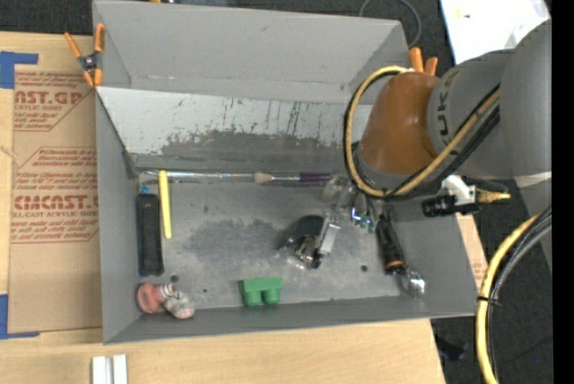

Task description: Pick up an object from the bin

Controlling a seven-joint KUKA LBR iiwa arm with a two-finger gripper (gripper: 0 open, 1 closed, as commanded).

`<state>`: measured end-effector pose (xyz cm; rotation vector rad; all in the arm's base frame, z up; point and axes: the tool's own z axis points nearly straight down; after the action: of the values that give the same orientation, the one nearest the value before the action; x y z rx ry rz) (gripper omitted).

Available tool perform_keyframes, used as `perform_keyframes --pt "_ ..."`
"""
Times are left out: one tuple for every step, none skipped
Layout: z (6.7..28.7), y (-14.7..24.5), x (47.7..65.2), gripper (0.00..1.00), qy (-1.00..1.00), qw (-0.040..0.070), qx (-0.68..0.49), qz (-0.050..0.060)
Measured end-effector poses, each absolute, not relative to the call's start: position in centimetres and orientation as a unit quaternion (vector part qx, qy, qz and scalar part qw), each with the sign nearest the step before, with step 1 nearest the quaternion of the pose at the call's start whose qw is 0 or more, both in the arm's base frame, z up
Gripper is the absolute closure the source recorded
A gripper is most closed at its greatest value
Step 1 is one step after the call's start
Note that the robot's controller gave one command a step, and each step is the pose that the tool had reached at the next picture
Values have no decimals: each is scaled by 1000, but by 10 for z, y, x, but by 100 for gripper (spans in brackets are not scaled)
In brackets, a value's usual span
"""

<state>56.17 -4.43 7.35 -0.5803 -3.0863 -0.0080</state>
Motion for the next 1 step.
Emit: perform_keyframes --pt "74 -30 563 0 -979 -4 -205 -2"
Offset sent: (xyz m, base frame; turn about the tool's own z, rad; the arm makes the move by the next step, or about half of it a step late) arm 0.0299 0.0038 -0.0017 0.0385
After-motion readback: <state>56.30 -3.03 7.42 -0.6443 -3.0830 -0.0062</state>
